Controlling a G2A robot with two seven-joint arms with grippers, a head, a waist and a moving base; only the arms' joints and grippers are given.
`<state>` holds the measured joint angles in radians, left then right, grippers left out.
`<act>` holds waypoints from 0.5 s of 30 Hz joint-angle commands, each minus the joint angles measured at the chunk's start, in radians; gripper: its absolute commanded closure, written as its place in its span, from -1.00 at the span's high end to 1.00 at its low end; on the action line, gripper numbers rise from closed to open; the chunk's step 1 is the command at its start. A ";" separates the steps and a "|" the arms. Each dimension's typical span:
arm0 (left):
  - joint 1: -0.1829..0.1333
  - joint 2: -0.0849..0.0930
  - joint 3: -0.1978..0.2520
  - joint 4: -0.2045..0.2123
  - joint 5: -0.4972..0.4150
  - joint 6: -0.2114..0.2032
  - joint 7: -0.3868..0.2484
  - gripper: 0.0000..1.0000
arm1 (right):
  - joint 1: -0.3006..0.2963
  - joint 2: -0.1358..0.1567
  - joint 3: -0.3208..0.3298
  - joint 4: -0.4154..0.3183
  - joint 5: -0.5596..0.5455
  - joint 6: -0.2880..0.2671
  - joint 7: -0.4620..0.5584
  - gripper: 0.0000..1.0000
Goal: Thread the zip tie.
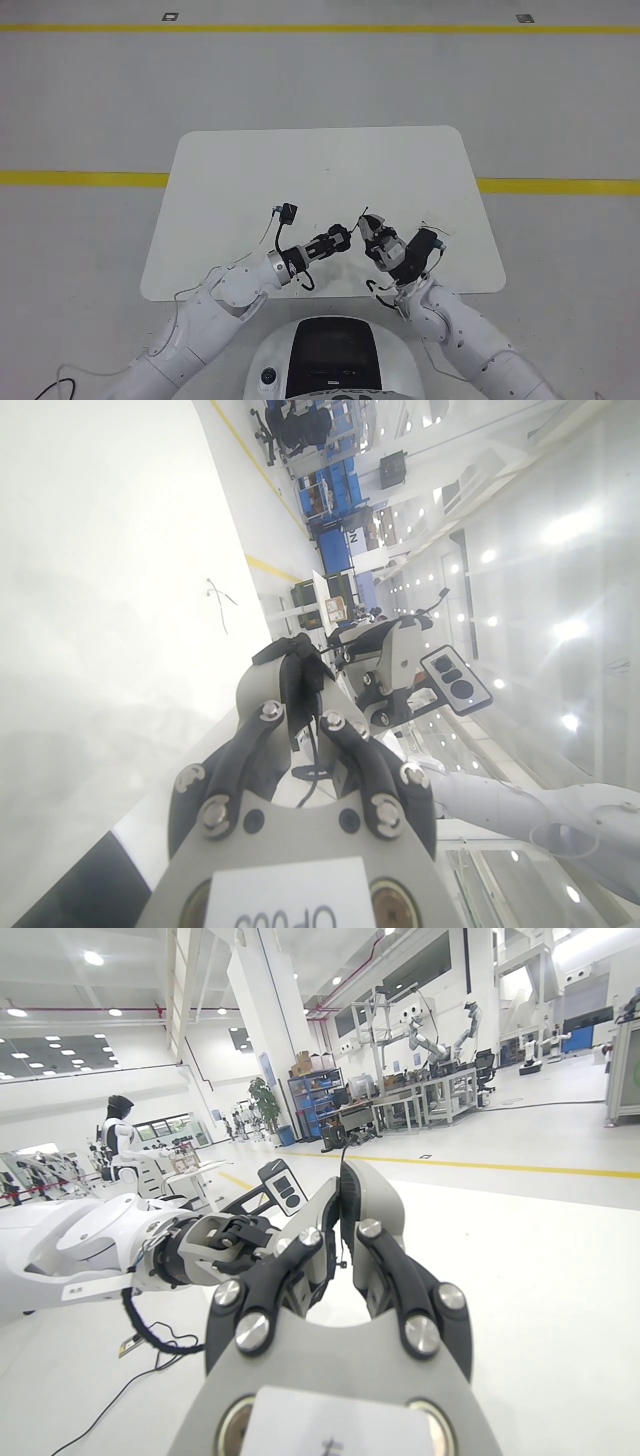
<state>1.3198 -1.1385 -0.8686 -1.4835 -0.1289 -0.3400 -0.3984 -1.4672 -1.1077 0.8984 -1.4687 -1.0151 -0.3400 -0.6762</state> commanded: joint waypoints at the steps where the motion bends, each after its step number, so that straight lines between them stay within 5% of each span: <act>1: 0.000 0.000 0.000 0.000 0.000 0.000 0.000 -1.00 | 0.003 0.000 -0.002 0.004 0.002 0.000 0.001 -1.00; 15: 0.000 0.000 0.000 0.000 0.000 0.000 0.000 -1.00 | 0.008 0.001 -0.009 0.002 0.001 0.000 -0.015 -1.00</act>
<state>1.3198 -1.1385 -0.8686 -1.4835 -0.1289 -0.3400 -0.3984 -1.4584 -1.1069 0.8891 -1.4660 -1.0135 -0.3400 -0.6913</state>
